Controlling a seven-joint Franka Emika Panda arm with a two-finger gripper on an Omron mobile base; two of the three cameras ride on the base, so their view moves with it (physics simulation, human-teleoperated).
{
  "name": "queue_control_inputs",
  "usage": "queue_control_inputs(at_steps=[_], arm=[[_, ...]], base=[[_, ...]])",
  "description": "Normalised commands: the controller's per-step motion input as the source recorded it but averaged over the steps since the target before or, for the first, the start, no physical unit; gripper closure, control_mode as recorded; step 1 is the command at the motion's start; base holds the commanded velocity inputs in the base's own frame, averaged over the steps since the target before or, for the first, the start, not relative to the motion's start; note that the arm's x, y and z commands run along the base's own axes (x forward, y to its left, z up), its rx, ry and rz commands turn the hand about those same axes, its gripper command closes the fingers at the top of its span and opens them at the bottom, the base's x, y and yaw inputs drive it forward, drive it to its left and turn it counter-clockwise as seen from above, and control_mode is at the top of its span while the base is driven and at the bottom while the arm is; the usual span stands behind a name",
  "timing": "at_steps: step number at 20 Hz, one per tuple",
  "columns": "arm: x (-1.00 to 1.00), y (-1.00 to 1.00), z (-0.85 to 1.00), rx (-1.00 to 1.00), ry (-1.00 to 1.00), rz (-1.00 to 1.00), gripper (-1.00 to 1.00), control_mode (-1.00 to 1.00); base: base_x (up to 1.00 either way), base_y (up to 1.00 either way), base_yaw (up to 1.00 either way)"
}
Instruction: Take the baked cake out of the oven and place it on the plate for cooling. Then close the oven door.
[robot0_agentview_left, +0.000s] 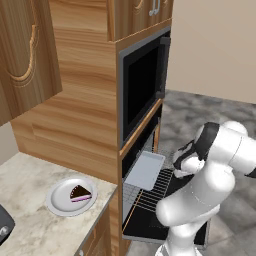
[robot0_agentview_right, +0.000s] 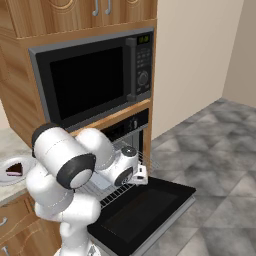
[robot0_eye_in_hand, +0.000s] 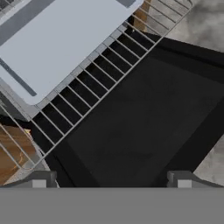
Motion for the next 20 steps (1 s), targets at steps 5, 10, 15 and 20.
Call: queue_control_inputs(at_steps=[5, 10, 15, 20], arm=[[0.32, -0.12, -0.48, 0.00, 0.08, 0.00, -1.00, -1.00], [0.33, -0.22, -0.47, 0.00, 0.10, 0.00, -1.00, -1.00], [0.09, -0.21, -0.45, 0.00, 0.08, 0.00, -1.00, -1.00], [0.00, -0.03, -0.43, 0.02, 0.04, 0.00, -1.00, -1.00]], base=[[0.00, 0.00, 0.00], [0.00, 0.00, 0.00], [0.00, 0.00, 0.00], [0.00, 0.00, 0.00]])
